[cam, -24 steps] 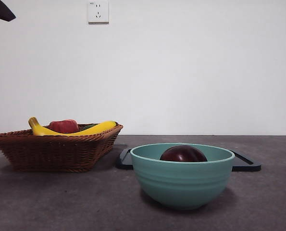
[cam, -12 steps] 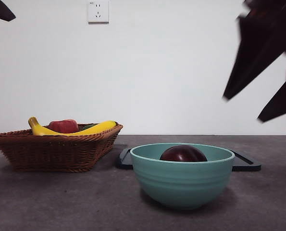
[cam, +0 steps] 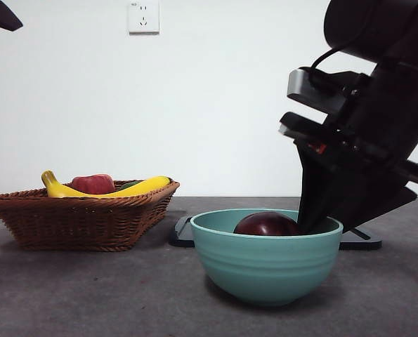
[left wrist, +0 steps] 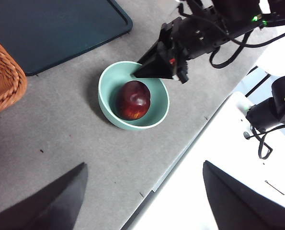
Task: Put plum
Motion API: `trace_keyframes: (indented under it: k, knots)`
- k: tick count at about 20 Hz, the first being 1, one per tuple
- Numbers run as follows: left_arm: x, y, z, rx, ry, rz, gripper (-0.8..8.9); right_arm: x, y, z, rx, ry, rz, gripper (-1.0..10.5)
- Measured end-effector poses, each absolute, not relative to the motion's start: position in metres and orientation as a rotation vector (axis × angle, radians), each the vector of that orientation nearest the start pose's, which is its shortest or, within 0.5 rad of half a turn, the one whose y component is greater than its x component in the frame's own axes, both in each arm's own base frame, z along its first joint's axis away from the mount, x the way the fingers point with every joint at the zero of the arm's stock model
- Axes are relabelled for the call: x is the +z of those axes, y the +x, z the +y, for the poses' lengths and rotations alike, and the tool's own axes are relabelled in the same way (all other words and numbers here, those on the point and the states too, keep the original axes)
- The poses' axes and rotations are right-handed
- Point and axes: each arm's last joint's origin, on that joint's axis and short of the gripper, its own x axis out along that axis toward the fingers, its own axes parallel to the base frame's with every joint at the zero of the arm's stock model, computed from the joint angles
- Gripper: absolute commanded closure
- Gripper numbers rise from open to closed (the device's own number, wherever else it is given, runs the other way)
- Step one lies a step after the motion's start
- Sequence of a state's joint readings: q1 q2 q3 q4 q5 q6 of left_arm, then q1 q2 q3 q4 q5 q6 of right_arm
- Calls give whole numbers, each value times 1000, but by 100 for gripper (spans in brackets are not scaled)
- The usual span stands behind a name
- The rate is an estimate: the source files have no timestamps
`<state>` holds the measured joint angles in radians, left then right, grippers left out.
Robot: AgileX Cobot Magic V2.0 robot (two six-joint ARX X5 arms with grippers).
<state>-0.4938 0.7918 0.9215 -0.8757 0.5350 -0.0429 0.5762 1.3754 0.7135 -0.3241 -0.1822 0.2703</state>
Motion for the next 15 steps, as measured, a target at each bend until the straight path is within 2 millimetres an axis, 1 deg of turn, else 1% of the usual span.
trace_keyframes:
  k: [3, 8, 9, 12, 15]
  knots:
    - [320, 114, -78, -962, -53, 799, 440, 175, 209, 146, 565, 30, 1082, 939]
    - [320, 114, -78, -962, -53, 799, 439, 178, 210, 149, 576, 31, 1061, 939]
    - [320, 114, -78, -963, -53, 799, 440, 182, 212, 150, 578, 33, 1054, 939]
    - [320, 114, -78, -963, -53, 799, 439, 205, 222, 155, 583, 47, 1012, 939]
    - [320, 114, -78, -963, -53, 799, 440, 226, 236, 152, 560, 76, 940, 939]
